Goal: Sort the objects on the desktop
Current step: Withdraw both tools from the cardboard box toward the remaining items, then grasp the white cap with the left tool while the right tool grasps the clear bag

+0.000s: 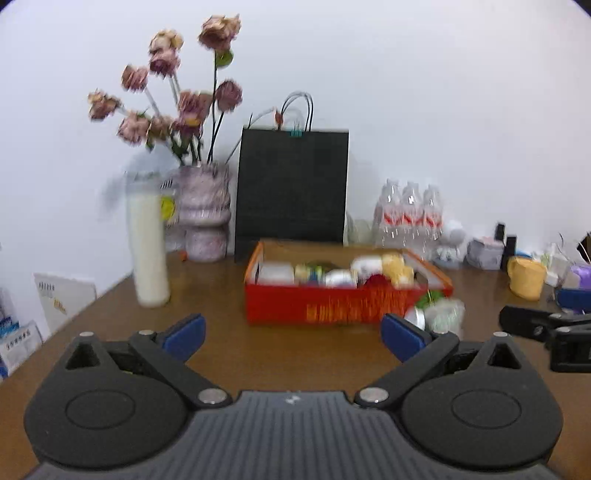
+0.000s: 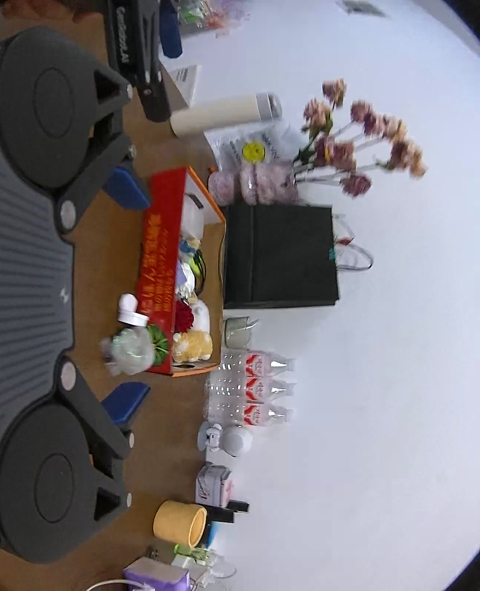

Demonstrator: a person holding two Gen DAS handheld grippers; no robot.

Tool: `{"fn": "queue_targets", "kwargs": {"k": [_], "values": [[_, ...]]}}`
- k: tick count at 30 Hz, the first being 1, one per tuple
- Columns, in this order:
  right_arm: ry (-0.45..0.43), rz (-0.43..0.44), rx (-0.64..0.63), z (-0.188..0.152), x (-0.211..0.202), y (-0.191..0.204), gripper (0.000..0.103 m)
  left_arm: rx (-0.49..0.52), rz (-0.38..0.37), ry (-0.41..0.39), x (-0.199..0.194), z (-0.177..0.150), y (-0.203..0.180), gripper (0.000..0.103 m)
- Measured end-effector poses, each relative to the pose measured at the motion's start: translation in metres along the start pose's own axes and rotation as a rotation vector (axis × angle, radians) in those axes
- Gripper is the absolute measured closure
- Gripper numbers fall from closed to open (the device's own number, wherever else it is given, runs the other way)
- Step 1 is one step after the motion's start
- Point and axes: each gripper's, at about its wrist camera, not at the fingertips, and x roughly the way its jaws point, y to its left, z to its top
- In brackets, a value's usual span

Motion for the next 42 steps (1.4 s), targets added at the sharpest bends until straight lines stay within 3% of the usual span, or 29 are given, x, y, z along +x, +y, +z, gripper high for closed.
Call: {"fn": "queue_targets", "kwargs": {"k": [3,10,16,20,26,28,30,33,35,38,40,42], "values": [[-0.023,0.003,-0.024,-0.023,-0.030,0.006,0.001,0.003,-0.020,0.067,-0.015,-0.017,0.002,0.000],[-0.027,0.031,-0.036,-0.041,-0.056,0.018,0.005,0.038,-0.016,0.071,-0.031,-0.027,-0.002,0.000],[0.054,0.042,-0.018,-0.046,-0.026,0.005,0.017,0.043,-0.068,0.123,-0.002,-0.029,-0.005,0.000],[0.110,0.016,-0.014,-0.038,0.021,-0.012,0.024,0.051,-0.157,0.144,0.040,-0.022,-0.018,0.003],[0.208,-0.005,0.124,-0.018,0.114,-0.065,0.039,0.103,-0.298,0.176,0.124,-0.007,-0.068,0.025],[0.215,0.000,0.155,-0.015,0.137,-0.077,0.043,0.126,-0.318,0.196,0.152,-0.003,-0.083,0.042],[0.216,0.008,0.184,-0.014,0.153,-0.087,0.046,0.135,-0.353,0.212,0.180,-0.001,-0.096,0.052],[0.235,0.037,0.228,-0.012,0.180,-0.098,0.062,0.170,-0.388,0.200,0.209,0.000,-0.112,0.053],[0.244,0.052,0.239,-0.012,0.191,-0.102,0.078,0.224,-0.405,0.198,0.220,-0.002,-0.122,0.057],[0.218,0.079,0.252,-0.015,0.193,-0.105,0.080,0.204,-0.417,0.218,0.233,-0.004,-0.126,0.073],[0.190,0.087,0.259,-0.017,0.190,-0.107,0.082,0.147,-0.439,0.257,0.242,-0.003,-0.124,0.090],[0.158,0.089,0.284,-0.018,0.186,-0.113,0.084,0.120,-0.452,0.246,0.241,-0.001,-0.122,0.094]]}}
